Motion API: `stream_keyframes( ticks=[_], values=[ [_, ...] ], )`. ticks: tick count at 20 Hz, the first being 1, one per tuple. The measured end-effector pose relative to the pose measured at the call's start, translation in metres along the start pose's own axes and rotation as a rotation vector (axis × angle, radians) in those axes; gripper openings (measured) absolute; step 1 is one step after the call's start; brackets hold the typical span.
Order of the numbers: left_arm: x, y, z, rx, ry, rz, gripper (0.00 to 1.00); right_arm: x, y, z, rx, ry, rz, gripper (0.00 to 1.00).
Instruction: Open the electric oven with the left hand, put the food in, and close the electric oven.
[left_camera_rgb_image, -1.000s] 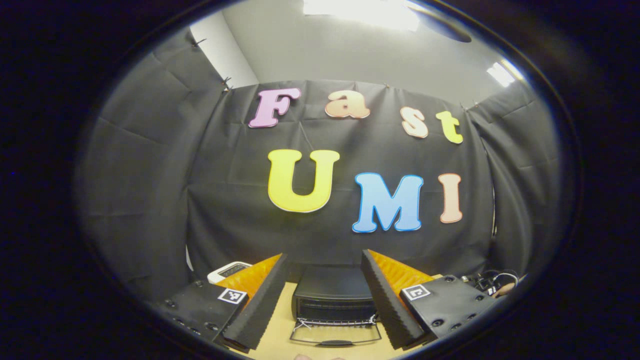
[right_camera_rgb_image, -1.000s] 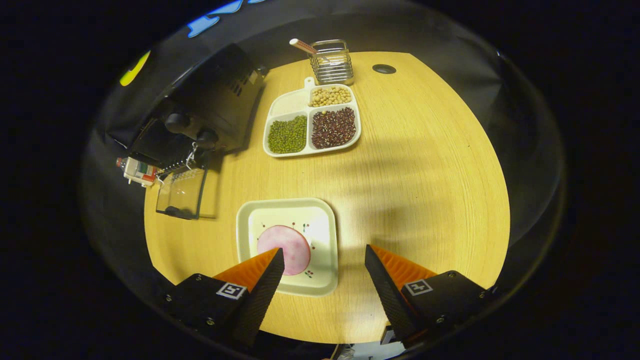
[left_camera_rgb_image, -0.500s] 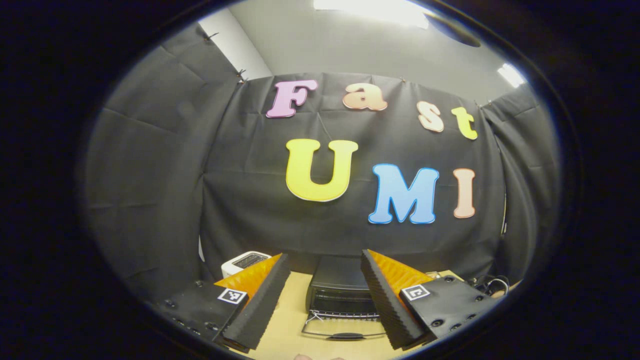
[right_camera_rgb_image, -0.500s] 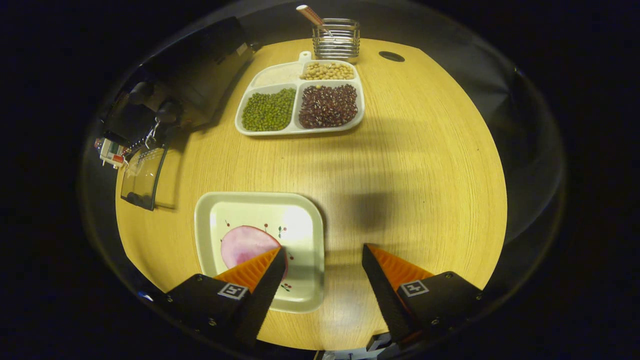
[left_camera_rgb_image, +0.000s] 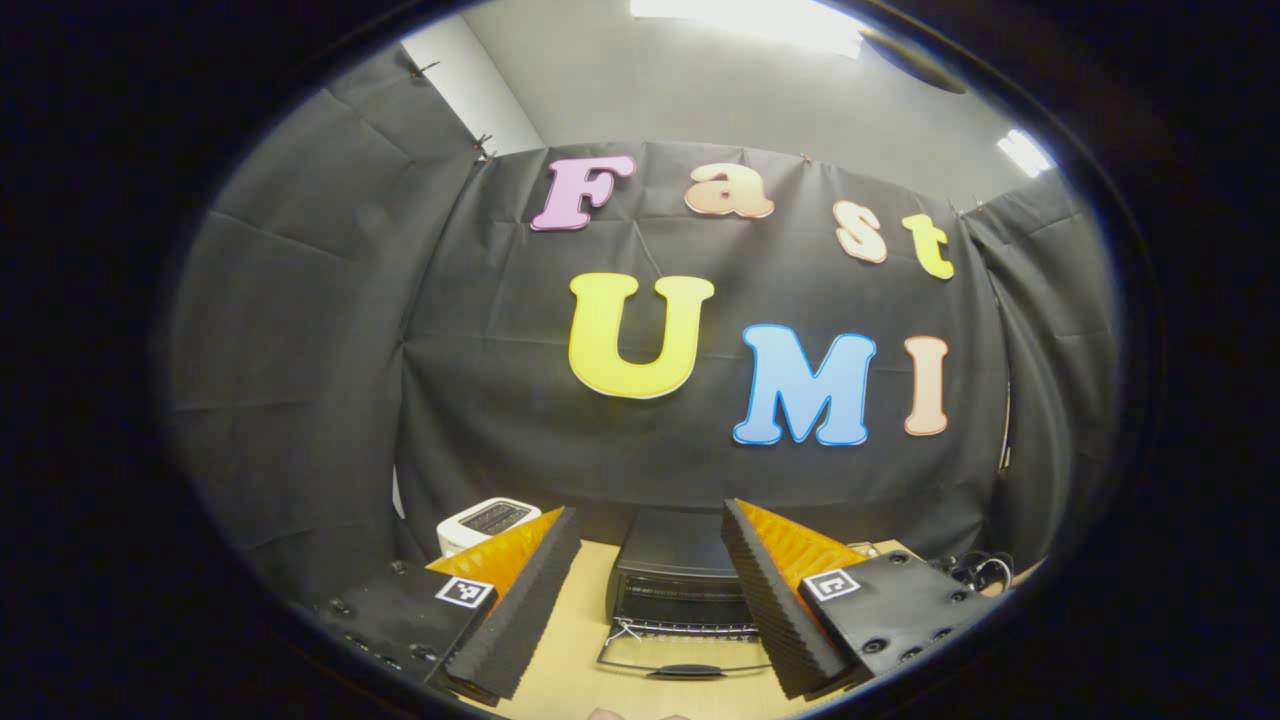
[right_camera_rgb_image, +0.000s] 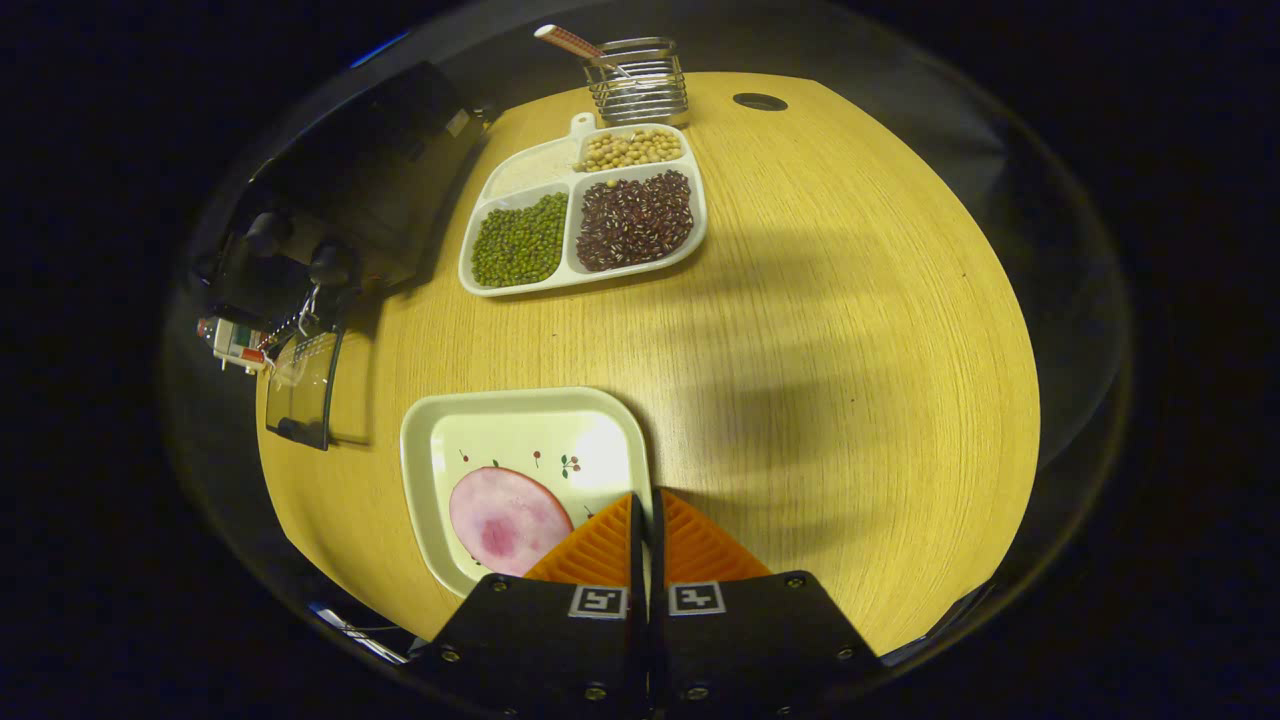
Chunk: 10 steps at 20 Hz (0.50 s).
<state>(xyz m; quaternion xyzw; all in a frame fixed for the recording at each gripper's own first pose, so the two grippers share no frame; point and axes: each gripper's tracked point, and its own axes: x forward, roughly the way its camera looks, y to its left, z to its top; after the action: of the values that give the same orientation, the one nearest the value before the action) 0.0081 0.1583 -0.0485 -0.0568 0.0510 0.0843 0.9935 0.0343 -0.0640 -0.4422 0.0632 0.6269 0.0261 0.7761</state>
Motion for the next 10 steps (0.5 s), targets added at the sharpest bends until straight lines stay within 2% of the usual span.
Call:
stream_keyframes(
  ticks=[1, 3, 5, 6, 10],
  values=[
    [-0.001, 0.0, -0.002, 0.0, 0.005, 0.005, 0.97, -0.006, 0.001, 0.002, -0.002, -0.008, 0.001, 0.01],
    [-0.002, -0.002, -0.002, -0.004, 0.012, 0.008, 0.99, -0.006, 0.002, 0.002, 0.018, -0.032, 0.017, 0.0],
    [-0.004, -0.003, 0.003, -0.003, 0.007, 0.009, 1.0, -0.006, 0.004, -0.003, 0.054, -0.039, 0.072, 0.0],
    [-0.004, -0.004, 0.005, 0.0, 0.007, 0.008, 1.0, -0.007, 0.005, -0.006, 0.079, -0.039, 0.106, 0.0],
    [-0.002, -0.007, 0.01, 0.006, 0.009, 0.004, 1.0, -0.012, 0.022, -0.012, 0.231, -0.078, 0.317, 0.0]
  ],
)
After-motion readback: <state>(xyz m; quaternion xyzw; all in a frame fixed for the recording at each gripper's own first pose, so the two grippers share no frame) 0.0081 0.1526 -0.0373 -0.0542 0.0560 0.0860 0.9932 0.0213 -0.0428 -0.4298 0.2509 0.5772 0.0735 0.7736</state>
